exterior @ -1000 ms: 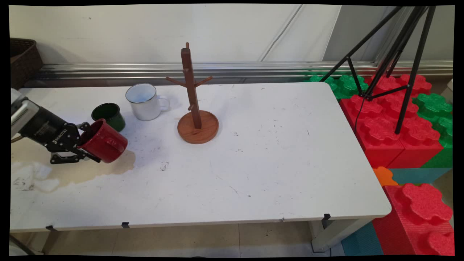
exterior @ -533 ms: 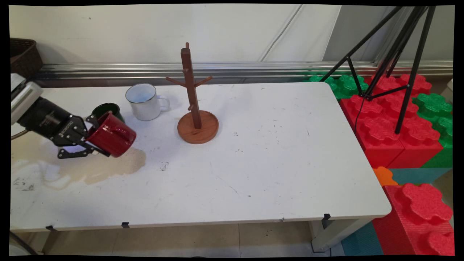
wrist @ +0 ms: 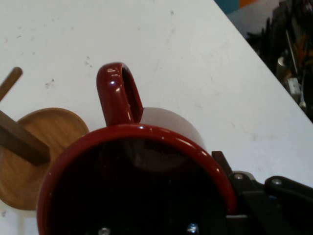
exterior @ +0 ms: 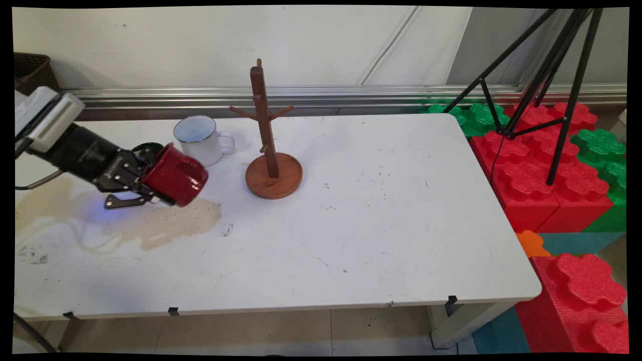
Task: Place the picked object on the table
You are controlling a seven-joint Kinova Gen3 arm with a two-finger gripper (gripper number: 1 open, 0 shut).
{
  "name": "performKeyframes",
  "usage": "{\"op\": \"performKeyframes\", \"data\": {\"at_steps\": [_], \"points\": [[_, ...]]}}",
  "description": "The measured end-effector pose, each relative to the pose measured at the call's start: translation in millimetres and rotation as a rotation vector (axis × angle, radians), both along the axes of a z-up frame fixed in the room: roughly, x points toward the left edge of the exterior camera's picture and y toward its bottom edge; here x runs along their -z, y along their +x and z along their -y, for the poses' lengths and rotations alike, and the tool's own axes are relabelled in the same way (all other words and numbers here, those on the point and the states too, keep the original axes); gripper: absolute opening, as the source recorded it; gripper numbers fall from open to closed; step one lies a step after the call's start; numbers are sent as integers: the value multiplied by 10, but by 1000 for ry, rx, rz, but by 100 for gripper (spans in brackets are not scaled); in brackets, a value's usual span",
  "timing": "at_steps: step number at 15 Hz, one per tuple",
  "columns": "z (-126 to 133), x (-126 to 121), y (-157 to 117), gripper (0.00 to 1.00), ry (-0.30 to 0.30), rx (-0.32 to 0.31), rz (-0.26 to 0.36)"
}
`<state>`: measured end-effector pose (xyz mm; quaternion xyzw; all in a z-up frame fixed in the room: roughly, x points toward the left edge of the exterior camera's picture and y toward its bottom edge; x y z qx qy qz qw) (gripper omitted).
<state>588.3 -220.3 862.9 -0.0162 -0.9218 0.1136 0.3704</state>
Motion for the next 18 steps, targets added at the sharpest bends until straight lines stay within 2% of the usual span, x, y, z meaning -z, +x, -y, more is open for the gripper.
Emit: {"op": "performKeyframes", "data": {"at_steps": [6, 18], "points": [[214, 21, -257, 0, 50, -90, -78], [533, 213, -672, 0, 126, -204, -144]]}}
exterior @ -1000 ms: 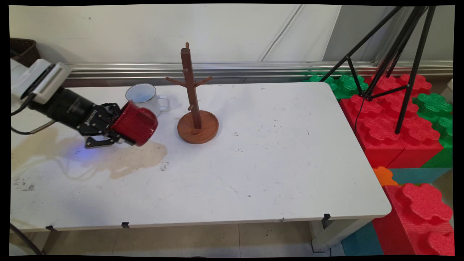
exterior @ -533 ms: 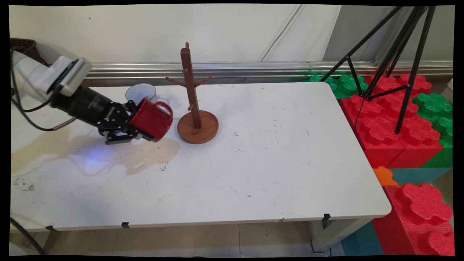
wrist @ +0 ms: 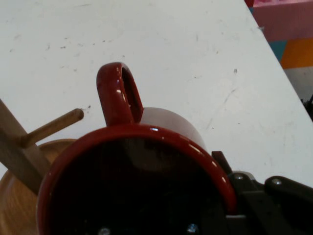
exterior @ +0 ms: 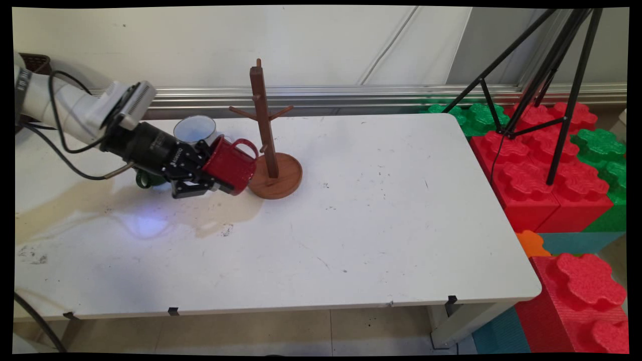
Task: Place the picked object on the table
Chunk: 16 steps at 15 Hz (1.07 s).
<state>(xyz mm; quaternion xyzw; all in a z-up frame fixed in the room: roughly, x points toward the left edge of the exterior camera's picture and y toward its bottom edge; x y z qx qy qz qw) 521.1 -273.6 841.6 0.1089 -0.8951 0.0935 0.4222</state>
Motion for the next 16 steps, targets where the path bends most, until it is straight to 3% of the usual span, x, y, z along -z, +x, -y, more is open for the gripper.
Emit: {"op": "performKeyframes", "data": {"at_steps": [16], "points": [[359, 307, -280, 0, 85, -138, -23]]}}
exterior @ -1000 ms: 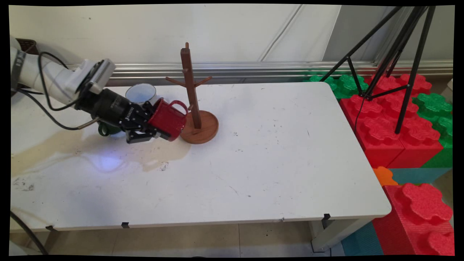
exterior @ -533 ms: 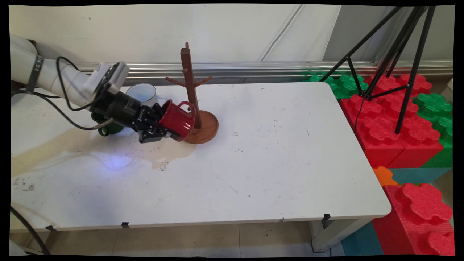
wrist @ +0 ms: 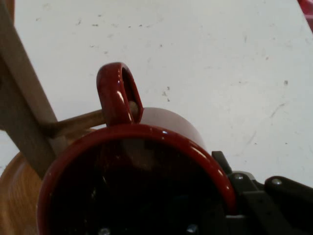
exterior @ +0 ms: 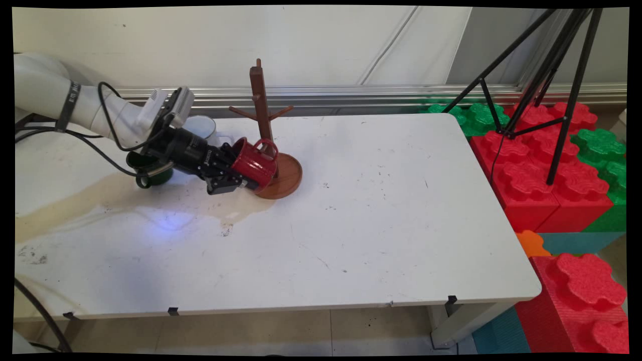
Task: Place the picked object on the table
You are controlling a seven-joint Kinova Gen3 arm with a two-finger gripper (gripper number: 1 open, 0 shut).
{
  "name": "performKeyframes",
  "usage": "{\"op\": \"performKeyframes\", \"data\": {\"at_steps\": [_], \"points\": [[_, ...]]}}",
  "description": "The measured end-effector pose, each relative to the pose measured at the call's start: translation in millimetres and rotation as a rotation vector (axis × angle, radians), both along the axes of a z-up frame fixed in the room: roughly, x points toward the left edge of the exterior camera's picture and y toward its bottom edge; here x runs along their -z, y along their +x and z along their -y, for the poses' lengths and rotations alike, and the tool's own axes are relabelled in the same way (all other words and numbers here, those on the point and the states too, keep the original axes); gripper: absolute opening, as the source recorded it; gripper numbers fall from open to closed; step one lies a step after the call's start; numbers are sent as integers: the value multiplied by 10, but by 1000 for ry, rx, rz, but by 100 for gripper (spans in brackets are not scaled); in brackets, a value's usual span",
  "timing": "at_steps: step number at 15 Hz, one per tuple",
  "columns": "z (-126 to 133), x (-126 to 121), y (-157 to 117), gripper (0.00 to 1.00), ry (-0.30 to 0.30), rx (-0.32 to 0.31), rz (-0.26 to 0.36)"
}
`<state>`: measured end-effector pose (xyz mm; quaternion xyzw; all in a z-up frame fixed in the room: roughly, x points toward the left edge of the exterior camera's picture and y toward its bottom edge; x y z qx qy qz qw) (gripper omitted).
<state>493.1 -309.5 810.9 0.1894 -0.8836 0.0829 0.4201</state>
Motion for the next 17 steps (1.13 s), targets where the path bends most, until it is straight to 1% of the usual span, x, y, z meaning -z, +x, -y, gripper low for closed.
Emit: {"op": "performKeyframes", "data": {"at_steps": [8, 9, 13, 17], "points": [[87, 106, -2, 0, 20, -38, 7], [95, 116, 3, 100, 20, -40, 8], [107, 132, 28, 100, 18, -40, 13], [109, 99, 58, 100, 3, -30, 17]]}}
